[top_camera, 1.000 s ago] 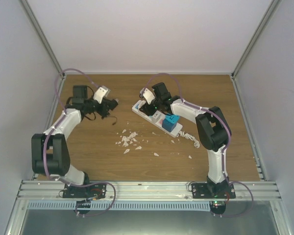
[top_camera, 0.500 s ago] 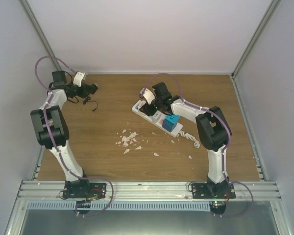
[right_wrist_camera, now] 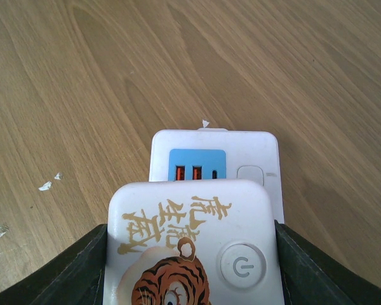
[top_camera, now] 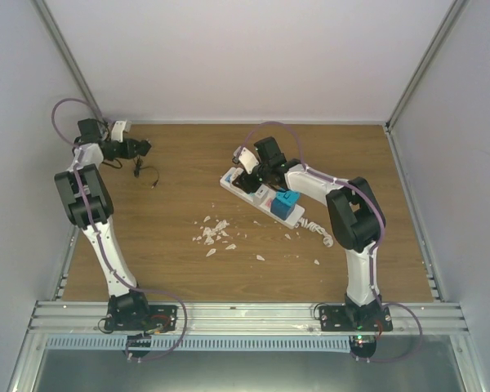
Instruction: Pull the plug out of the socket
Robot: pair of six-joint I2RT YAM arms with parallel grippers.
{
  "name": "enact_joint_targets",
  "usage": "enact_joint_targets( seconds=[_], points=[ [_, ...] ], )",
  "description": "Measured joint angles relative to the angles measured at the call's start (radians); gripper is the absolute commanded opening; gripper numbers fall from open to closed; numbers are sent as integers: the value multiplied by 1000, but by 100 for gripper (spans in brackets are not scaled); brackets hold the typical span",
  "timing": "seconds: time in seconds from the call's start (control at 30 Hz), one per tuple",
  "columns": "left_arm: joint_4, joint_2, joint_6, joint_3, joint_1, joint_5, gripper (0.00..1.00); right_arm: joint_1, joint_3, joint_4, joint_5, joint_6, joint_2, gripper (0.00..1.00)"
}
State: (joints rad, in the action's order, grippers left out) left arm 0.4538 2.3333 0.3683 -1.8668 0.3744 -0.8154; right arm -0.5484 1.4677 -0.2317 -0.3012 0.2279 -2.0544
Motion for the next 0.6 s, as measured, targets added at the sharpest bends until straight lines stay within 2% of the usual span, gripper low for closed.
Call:
enact_joint_targets(
  seconds=[0.43,0.6],
  points=[
    [63,186,-97,-212,35,-41,28,4,4,-5,-12,0,-2,29],
    [73,220,-127,-241,36,-39,42,4,5,-5,-13,0,-3,29]
  ],
)
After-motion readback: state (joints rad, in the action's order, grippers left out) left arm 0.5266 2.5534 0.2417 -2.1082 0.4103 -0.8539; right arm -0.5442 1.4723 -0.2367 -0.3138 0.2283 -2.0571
